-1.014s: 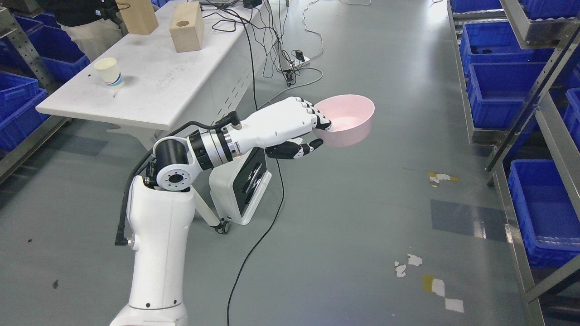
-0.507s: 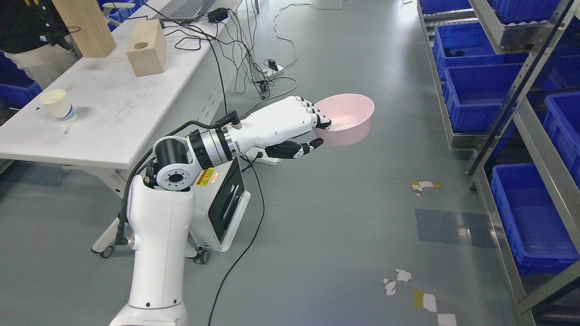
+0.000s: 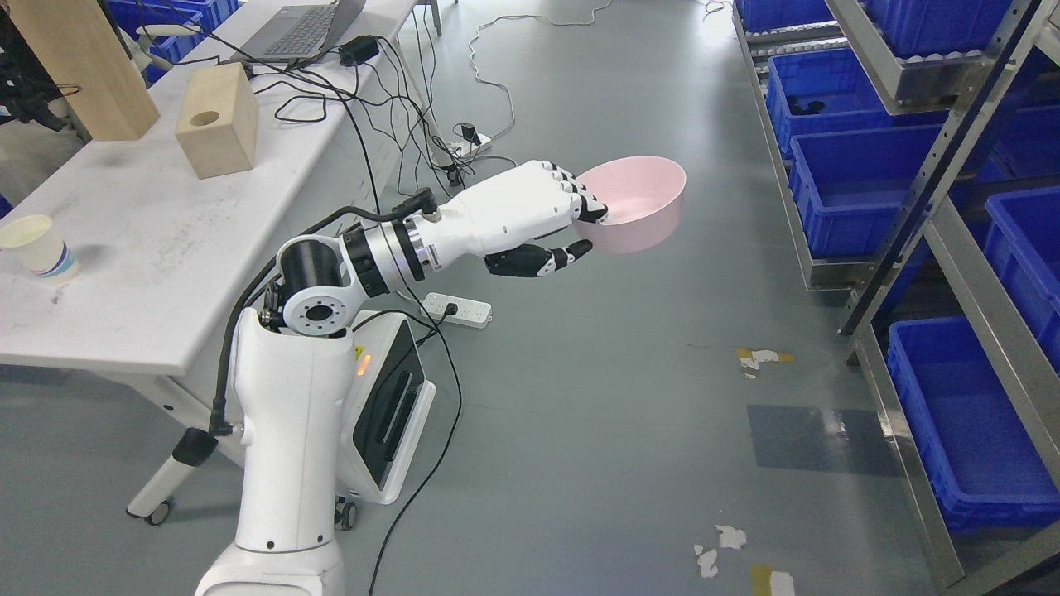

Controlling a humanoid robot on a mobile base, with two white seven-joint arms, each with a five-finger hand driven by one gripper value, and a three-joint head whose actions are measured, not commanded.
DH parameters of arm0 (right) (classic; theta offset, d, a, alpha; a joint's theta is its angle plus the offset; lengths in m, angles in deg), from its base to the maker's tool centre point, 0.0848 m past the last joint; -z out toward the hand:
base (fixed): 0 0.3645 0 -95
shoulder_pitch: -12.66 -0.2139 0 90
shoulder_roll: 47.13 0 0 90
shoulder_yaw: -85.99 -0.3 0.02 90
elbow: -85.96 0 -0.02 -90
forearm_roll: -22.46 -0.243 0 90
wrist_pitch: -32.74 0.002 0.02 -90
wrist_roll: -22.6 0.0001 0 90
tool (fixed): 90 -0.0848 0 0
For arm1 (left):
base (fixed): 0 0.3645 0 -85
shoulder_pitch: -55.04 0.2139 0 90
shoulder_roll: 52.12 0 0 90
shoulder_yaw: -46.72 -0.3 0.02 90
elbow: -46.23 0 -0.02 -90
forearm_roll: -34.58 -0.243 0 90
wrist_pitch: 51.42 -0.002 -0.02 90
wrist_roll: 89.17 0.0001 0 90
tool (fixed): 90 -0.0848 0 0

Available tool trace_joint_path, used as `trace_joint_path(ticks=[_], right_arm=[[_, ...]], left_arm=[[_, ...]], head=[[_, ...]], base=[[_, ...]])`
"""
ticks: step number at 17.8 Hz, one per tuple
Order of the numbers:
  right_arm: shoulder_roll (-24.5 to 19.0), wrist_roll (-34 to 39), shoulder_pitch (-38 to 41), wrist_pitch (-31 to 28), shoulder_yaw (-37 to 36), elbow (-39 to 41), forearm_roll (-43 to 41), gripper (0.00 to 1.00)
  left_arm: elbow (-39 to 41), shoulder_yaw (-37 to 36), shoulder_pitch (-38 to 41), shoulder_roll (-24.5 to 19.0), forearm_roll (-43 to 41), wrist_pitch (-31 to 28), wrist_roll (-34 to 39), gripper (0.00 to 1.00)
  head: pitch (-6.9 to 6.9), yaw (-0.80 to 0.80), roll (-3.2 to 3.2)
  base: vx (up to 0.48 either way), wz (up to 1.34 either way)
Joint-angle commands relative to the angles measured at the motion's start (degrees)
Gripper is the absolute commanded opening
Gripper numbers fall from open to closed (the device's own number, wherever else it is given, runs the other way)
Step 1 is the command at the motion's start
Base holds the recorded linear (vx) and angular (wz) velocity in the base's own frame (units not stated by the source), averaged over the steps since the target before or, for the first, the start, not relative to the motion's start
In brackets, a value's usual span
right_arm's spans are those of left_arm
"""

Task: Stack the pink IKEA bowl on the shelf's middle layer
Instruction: 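Hold the pink bowl in the left hand while driving to another shelf, then lower the pink bowl onto the stacked pink bowls on the tray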

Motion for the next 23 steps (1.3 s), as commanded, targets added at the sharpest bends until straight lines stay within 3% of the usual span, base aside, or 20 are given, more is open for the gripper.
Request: trace_joint_path(ticks=[1,9,15,23], right_arm=[[1.00,0.02,1.30,-0.02,0.00,1.00,0.00,1.00],[1.00,0.02,1.30,-0.02,0.00,1.00,0.00,1.00],[1.00,0.02,1.30,-0.02,0.00,1.00,0.00,1.00],[1.00,0.02,1.30,-0.02,0.00,1.00,0.00,1.00]], left_arm=[[-0.49,-1.13,-1.40,-1.00,0.02,-0.01,-0.02,0.02],[-1.37,-7.37,-0.61,-1.00,0.02,-0.01,-0.02,0.03],[-1.37,-8.26,-1.39,-1.00,0.54,-0.01,0.33,0.03],[-5.05,-2.56,-18.78,-1.00,2.22,-0.01,-0.02,0.03]], head=[[0.00,0.00,0.00],[0.00,0.00,0.00],[0.00,0.00,0.00],[0.00,0.00,0.00]], base=[[0.196,-0.01],[0.185,-0.04],[0.057,-0.99],[0.061,-1.41]])
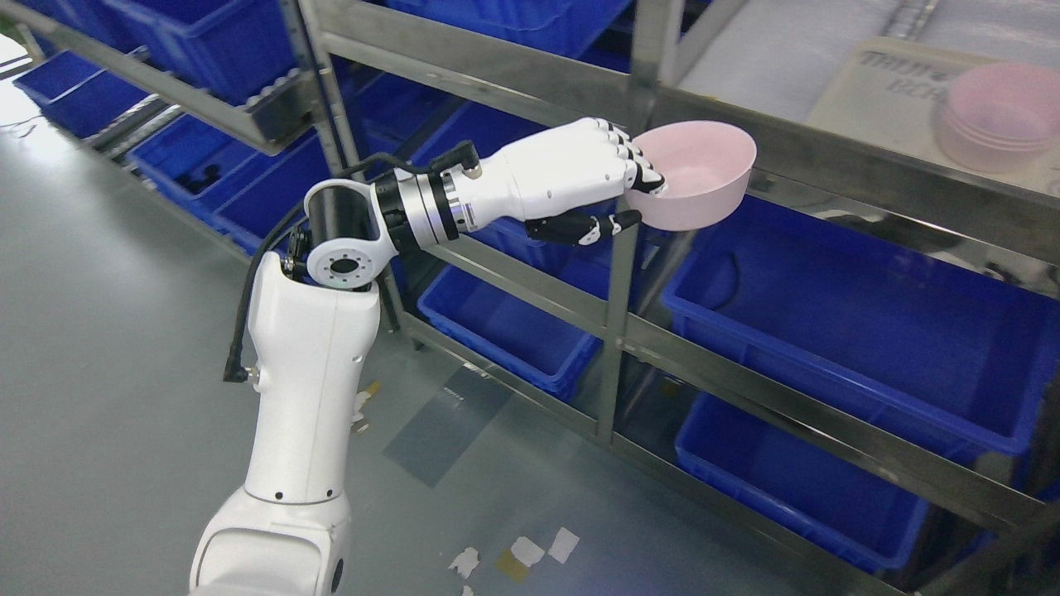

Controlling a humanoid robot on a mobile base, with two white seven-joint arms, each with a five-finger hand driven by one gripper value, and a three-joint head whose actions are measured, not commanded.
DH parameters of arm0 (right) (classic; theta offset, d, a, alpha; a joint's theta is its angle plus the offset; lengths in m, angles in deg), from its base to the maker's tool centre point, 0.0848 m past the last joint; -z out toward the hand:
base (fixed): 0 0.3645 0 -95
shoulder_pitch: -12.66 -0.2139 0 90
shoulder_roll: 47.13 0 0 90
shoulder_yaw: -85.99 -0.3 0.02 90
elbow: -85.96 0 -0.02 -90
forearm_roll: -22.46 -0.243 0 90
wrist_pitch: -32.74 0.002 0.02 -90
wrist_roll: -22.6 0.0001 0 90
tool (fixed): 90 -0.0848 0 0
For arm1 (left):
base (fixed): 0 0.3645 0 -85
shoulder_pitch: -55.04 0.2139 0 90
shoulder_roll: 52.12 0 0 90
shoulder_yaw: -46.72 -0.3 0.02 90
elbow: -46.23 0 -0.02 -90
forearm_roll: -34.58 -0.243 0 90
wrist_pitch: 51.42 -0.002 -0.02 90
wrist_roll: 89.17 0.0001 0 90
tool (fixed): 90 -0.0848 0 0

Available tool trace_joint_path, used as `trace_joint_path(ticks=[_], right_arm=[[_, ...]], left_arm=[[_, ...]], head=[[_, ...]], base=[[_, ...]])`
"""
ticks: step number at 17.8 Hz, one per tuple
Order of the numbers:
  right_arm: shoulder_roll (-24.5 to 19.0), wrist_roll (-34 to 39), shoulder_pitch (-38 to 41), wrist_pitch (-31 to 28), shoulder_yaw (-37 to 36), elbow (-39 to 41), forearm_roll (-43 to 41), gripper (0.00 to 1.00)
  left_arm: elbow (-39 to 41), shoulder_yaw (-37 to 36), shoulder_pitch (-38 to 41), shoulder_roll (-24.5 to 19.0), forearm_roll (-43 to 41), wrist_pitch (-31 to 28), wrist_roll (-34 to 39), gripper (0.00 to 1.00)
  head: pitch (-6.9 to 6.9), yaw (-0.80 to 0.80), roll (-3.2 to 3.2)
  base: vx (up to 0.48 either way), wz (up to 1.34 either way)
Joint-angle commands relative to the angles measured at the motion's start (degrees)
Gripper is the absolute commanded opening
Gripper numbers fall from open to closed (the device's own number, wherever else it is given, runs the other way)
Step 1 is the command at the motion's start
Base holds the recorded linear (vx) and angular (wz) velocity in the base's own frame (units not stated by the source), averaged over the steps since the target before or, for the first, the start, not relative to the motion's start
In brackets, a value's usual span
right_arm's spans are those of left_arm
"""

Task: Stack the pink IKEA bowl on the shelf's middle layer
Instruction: 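Lower the pink bowl onto the stacked pink bowls on the tray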

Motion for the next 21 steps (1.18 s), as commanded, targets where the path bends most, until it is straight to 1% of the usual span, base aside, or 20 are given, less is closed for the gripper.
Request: trace_joint_path(ticks=[1,3,6,8,10,14,16,21], right_arm=[[1.00,0.26,1.28,-0.02,0.00,1.00,0.00,1.00],[1.00,0.26,1.28,-0.02,0.00,1.00,0.00,1.00],[1.00,0.26,1.28,-0.02,0.00,1.00,0.00,1.00],[1.00,0.26,1.28,-0.02,0.00,1.00,0.00,1.00],[1.00,0.26,1.28,-0.02,0.00,1.00,0.00,1.00],[1.00,0.26,1.28,-0.02,0.00,1.00,0.00,1.00],[1.00,0.26,1.28,-0.02,0.00,1.00,0.00,1.00],[1.00,0.26,1.28,-0.02,0.00,1.00,0.00,1.00]], left_arm=[[-4.94,3.82,-9.97,-1.00,-0.25,-0.01,-0.66,0.03],[-8.98,5.40,-13.48,-1.00,-2.87,-0.01,-0.75,0.03],[-13.46,5.58,-17.44,-4.30,-5.52,-0.01,-0.75,0.03],[-16.89,5.06,-19.29,-4.48,-6.57,-0.01,-0.75,0.03],[-18.40,5.14,-19.65,-4.13,-9.82,-0.01,-0.66,0.03],[-18.40,3.57,-19.30,-3.78,-10.88,-0.01,-0.75,0.03],[-19.27,2.95,-18.95,-3.78,-12.72,-0.01,-0.66,0.03],[-22.27,-2.93,-19.04,-1.67,-15.27,-0.01,-0.66,0.03]], head=[[0.00,0.00,0.00],[0.00,0.00,0.00],[0.00,0.00,0.00],[0.00,0.00,0.00],[0.00,0.00,0.00],[0.00,0.00,0.00],[-0.02,0.00,0.00],[-0.02,0.00,0.00]], base=[[0.067,-0.89],[0.064,-0.78],[0.082,-0.65],[0.093,-0.52],[0.089,-0.46],[0.107,-0.38],[0.086,-0.31],[0.092,-0.22]])
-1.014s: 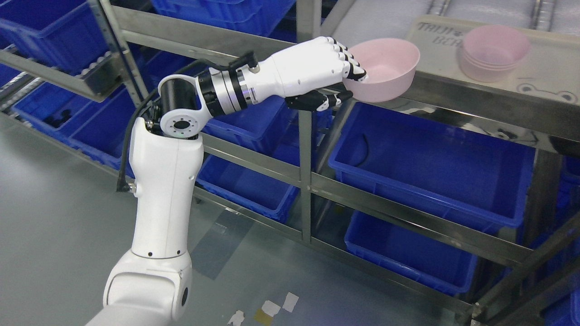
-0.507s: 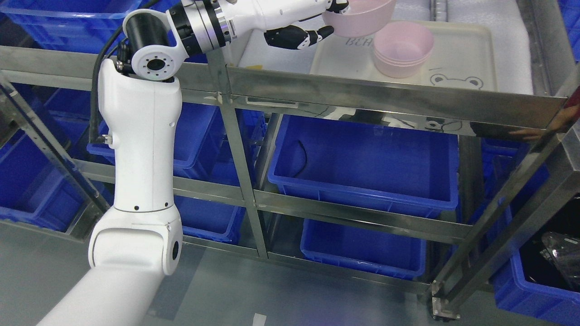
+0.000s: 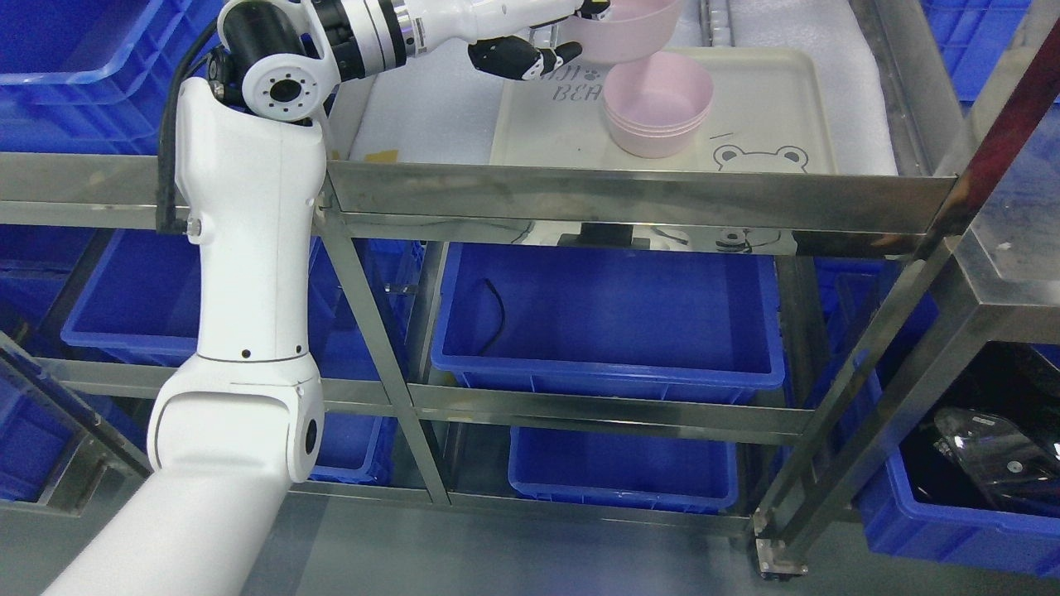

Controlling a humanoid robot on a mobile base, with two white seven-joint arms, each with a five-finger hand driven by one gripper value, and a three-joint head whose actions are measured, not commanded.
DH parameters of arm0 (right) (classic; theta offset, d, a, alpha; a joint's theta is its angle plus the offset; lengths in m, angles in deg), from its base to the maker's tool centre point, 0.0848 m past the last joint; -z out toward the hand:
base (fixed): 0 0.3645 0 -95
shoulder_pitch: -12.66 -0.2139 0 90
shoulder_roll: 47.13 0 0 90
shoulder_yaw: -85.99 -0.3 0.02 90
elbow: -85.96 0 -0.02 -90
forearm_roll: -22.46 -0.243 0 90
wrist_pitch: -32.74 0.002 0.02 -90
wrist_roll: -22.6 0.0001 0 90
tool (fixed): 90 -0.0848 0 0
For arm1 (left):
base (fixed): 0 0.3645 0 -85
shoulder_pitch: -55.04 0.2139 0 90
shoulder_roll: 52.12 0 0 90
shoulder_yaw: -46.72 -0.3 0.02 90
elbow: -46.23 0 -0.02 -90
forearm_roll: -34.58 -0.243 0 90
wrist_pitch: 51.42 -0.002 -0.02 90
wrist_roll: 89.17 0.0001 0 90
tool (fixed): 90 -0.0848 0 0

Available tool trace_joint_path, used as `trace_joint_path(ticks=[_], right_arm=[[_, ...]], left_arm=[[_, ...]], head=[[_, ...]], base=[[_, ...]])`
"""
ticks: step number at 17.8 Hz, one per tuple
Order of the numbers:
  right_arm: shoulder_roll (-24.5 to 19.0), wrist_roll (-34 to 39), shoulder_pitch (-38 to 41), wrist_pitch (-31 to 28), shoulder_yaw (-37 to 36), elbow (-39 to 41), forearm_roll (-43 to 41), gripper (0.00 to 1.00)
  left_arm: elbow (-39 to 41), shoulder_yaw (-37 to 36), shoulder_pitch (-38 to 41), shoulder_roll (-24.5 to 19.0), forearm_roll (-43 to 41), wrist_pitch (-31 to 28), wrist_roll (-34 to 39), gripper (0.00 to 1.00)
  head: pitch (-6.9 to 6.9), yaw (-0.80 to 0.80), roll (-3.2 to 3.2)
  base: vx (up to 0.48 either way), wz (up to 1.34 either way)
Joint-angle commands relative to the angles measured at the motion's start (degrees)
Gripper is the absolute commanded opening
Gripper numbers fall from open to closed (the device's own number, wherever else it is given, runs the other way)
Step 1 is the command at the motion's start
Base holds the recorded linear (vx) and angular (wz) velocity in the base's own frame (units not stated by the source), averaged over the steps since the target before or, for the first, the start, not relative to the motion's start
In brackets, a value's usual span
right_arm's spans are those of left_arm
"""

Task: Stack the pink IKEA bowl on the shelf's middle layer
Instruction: 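Lower the pink bowl onto the stacked pink bowls on the tray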

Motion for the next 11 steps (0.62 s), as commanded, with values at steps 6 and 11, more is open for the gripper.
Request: trace_joint_path(ticks=[6,11], right_arm=[[1.00,0.01,1.32,-0.02,0.00,1.00,0.00,1.00],[1.00,0.01,1.32,-0.02,0.00,1.00,0.00,1.00]], left_arm=[[-8.20,-6.62,-0.16,1.48,-8.97,-0.01,0.14,0.03],[-8.20,-6.44,-0.15,1.25,-9.16,-0.01,0.32,0.03]], head=[[0.00,0.00,0.00],[0.00,0.00,0.00]], base=[[0.061,-0.15],[0.018,-0.04]])
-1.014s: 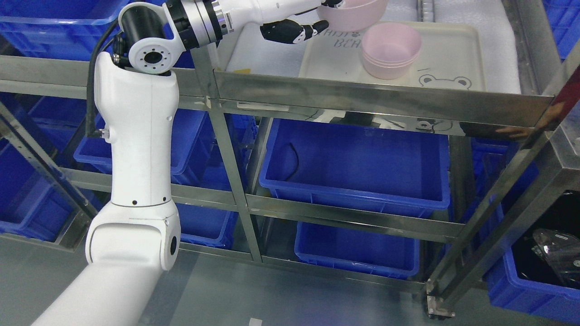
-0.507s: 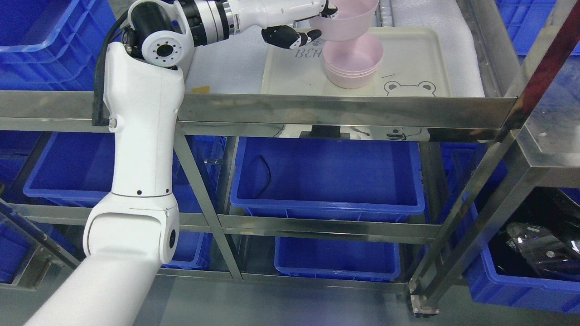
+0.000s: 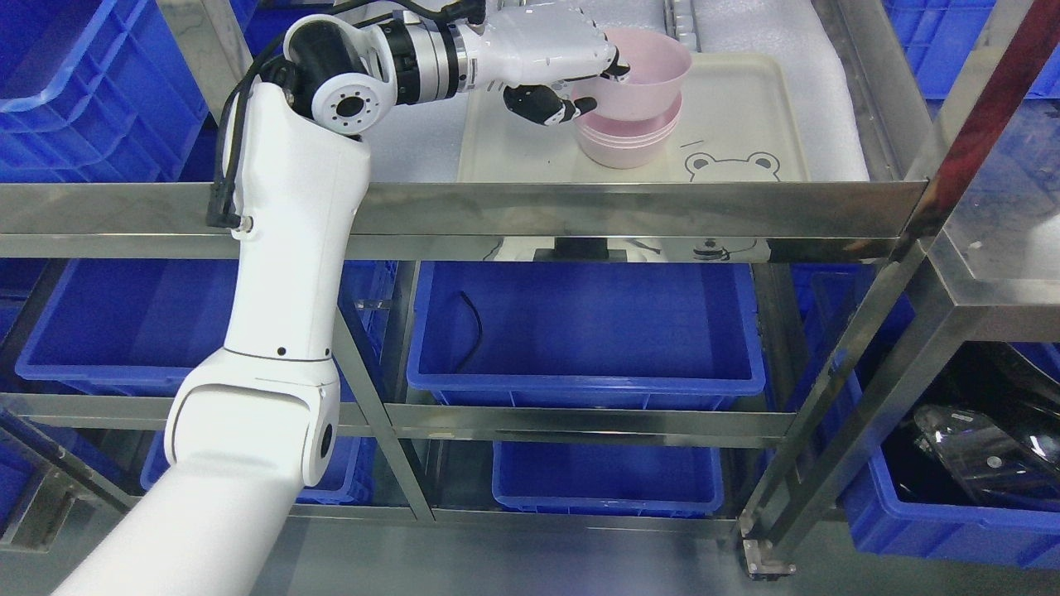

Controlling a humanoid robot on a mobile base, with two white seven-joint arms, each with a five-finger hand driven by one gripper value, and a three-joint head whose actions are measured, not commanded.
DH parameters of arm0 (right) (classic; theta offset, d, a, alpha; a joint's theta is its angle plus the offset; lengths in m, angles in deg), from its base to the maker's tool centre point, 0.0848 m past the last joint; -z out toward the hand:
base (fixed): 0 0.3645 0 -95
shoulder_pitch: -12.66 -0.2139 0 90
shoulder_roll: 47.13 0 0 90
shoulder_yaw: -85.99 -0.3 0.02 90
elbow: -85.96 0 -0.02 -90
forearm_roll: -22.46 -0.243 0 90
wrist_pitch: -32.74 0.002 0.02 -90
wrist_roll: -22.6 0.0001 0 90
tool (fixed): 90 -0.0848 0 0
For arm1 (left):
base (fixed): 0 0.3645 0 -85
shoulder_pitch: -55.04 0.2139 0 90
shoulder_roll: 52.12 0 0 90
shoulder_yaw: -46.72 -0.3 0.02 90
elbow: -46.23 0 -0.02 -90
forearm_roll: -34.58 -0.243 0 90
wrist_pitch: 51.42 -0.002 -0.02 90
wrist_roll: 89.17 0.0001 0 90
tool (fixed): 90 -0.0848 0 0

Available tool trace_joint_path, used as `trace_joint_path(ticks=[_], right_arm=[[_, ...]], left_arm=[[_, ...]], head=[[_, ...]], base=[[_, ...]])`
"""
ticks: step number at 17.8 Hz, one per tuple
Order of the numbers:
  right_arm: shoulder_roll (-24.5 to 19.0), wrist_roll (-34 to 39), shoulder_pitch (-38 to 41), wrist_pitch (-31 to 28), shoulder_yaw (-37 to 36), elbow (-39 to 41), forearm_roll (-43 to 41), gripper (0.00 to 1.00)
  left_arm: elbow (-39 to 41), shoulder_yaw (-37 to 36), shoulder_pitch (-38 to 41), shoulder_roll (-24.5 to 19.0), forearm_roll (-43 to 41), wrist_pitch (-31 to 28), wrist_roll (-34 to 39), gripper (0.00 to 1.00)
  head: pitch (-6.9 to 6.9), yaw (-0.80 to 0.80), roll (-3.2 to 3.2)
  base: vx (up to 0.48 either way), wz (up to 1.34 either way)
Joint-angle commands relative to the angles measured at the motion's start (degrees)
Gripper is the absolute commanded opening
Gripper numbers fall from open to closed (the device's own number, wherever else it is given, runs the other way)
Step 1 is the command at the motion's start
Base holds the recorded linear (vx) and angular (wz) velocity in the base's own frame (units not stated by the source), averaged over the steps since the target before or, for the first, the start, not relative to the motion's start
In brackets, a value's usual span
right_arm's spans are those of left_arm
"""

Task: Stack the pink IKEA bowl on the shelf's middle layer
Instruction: 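Lower the pink bowl onto the stacked pink bowls on the tray, then open the left hand and release the pink bowl on the stack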

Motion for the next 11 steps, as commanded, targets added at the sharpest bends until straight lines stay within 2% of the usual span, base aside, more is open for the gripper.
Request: trace_joint_path(ticks=[1,4,6,8,10,11], right_arm=[[1.00,0.00,1.32,-0.02,0.00,1.00,0.00,1.00],[1.00,0.00,1.32,-0.02,0.00,1.00,0.00,1.00],[1.00,0.00,1.32,-0.02,0.00,1.00,0.00,1.00],[1.00,0.00,1.32,-0.02,0.00,1.00,0.00,1.00],[1.00,0.00,1.32,-0.02,0.00,1.00,0.00,1.00],[1.00,0.00,1.32,-0.02,0.00,1.00,0.00,1.00]], left_arm=[[-2.98,-2.07,0.04,-0.67,-1.90,-0.01,0.09,0.03],[-2.98,-1.46,0.12,-1.46,-1.90,-0.01,0.09,0.04],[-3.07,-1.45,0.21,-1.55,-1.99,-0.01,0.17,0.08],[-3.07,-1.02,0.21,-1.55,-1.90,-0.01,0.35,0.19],[-3.07,0.39,0.47,-1.20,-1.90,-0.01,0.35,0.37],[-3.07,0.74,0.56,-1.11,-1.90,-0.01,0.35,0.41]], head=[[0.00,0.00,0.00],[0.00,0.00,0.00],[0.00,0.00,0.00],[0.00,0.00,0.00],[0.00,0.00,0.00],[0.00,0.00,0.00]], base=[[0.000,0.00],[0.000,0.00],[0.000,0.00],[0.000,0.00],[0.000,0.00],[0.000,0.00]])
